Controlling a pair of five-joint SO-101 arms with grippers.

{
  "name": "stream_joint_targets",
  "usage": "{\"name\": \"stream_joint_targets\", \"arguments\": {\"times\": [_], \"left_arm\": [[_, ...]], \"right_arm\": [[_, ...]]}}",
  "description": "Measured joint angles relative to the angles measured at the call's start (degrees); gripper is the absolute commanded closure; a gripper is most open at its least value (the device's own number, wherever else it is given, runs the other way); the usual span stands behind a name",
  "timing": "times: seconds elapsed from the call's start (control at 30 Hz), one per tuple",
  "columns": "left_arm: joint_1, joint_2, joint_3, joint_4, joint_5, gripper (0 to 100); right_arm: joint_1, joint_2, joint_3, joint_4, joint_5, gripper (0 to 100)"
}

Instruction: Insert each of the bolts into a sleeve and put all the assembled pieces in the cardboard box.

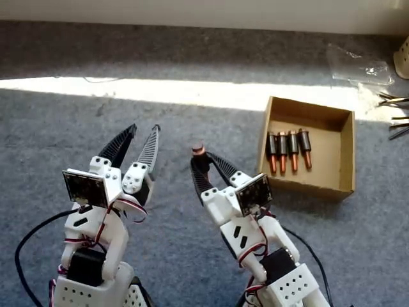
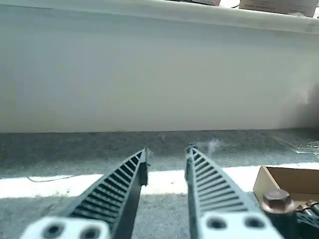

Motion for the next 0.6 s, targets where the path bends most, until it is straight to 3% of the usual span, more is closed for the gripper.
{"name": "stream_joint_targets", "arguments": {"times": [0.17, 0.6], "left_arm": [[-0.26, 0.00, 0.00, 0.00, 0.18, 99], [-0.26, 0.00, 8.97, 0.18, -0.97, 99]], "right_arm": [[4.40, 0.00, 0.00, 3.16, 0.00, 99.5], [16.00, 0.00, -9.23, 28.57, 0.00, 99.5]]}}
